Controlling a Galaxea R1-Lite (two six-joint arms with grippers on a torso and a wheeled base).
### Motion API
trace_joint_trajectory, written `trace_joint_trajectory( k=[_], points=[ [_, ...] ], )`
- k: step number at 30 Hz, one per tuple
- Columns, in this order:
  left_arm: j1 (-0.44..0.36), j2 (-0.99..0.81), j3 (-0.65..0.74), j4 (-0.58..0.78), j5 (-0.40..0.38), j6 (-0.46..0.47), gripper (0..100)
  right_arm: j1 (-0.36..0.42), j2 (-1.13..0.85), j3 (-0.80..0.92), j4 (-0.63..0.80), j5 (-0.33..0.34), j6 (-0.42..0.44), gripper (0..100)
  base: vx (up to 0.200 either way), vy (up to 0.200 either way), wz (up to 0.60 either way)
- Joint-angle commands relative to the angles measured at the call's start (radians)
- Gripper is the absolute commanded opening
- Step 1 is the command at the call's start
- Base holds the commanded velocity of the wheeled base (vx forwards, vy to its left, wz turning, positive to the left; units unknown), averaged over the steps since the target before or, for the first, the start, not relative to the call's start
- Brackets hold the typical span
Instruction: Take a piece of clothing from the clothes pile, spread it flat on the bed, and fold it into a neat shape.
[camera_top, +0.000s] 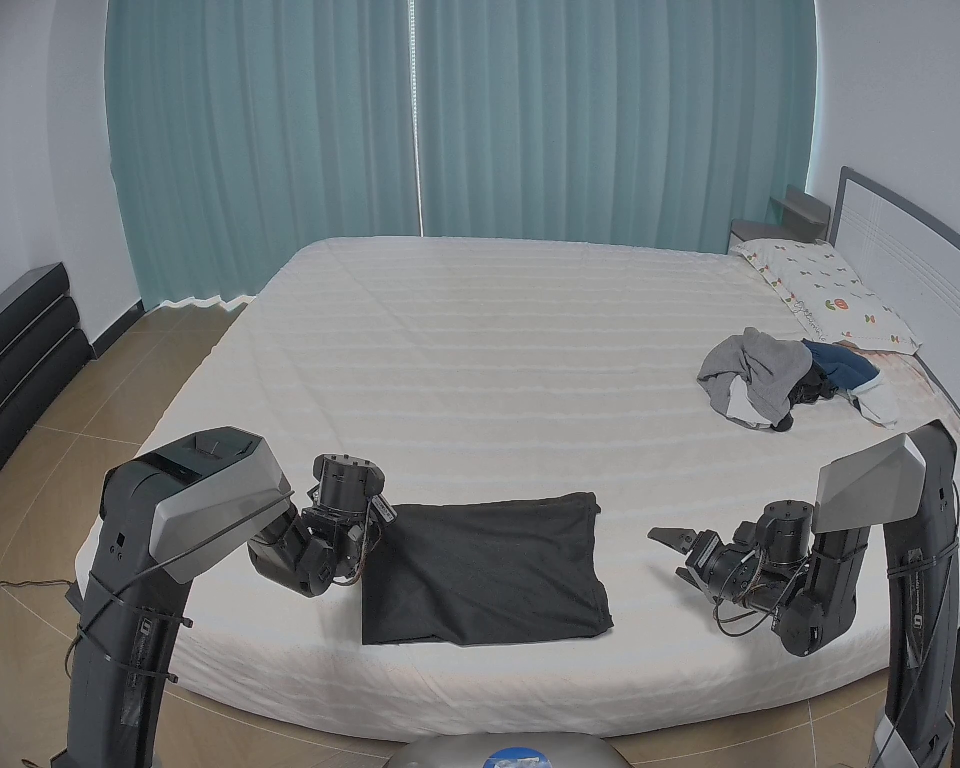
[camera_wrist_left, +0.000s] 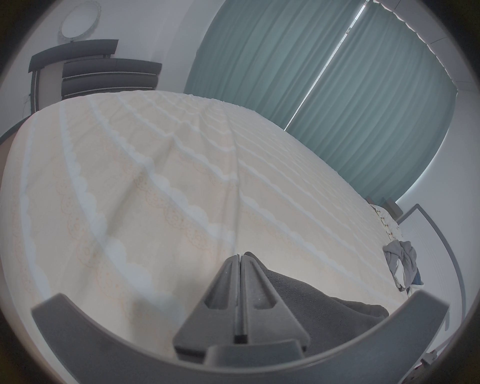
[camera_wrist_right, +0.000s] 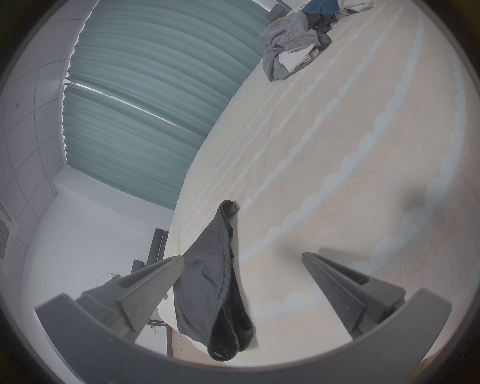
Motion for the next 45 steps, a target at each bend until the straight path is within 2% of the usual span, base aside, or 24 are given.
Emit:
trace_joint_trajectory(
  k=[1,9,10,17,23,28,29,31,35,38,40,41,43,45],
  points=[
    [0.0,0.004,0.003,-0.005,0.007,0.001,0,0.0,0.002,0.0,-0.012,0.0,0.0,100,0.0,0.0,0.0],
    [0.0,0.001,0.011,0.0,0.007,0.004,0,0.0,0.002,0.0,-0.012,0.0,0.0,100,0.0,0.0,0.0],
    [0.0,0.0,0.012,0.0,0.005,0.004,100,0.0,0.002,-0.002,-0.012,0.0,0.002,100,0.0,0.0,0.0],
    [0.0,-0.019,0.044,-0.011,-0.005,-0.011,100,-0.001,0.0,-0.008,-0.012,0.0,0.002,100,0.0,0.0,0.0],
    [0.023,-0.112,0.06,-0.023,-0.028,-0.037,100,-0.004,-0.049,-0.009,0.004,-0.009,-0.011,100,0.0,0.0,0.0],
    [0.024,-0.215,0.192,-0.046,-0.033,-0.024,100,-0.027,-0.192,0.051,0.074,-0.012,-0.057,100,0.0,0.0,0.0],
    [0.026,-0.281,0.271,-0.111,-0.042,-0.03,100,-0.044,-0.259,0.106,0.077,-0.02,-0.097,100,0.0,0.0,0.0],
    [0.026,-0.316,0.33,-0.157,-0.051,-0.024,100,-0.05,-0.299,0.138,0.077,-0.032,-0.115,100,0.0,0.0,0.0],
    [0.044,-0.454,0.527,-0.35,-0.042,0.147,100,-0.059,-0.505,0.291,0.059,-0.112,-0.207,100,0.0,0.0,0.0],
    [0.044,-0.559,0.676,-0.494,-0.042,0.185,100,-0.05,-0.689,0.396,0.065,-0.116,-0.219,100,0.0,0.0,0.0],
    [0.044,-0.559,0.676,-0.494,-0.042,0.185,100,-0.05,-0.689,0.396,0.065,-0.116,-0.219,100,0.0,0.0,0.0],
    [0.038,-0.657,0.814,-0.599,-0.038,0.231,100,-0.043,-0.862,0.488,0.086,-0.118,-0.302,100,0.0,0.0,0.0],
    [0.038,-0.701,0.879,-0.625,-0.024,0.283,100,-0.047,-0.937,0.505,0.108,-0.126,-0.357,100,0.0,0.0,0.0],
    [0.038,-0.747,0.934,-0.652,0.008,0.319,100,-0.053,-1.029,0.505,0.172,-0.135,-0.376,100,0.0,0.0,0.0]
  ],
)
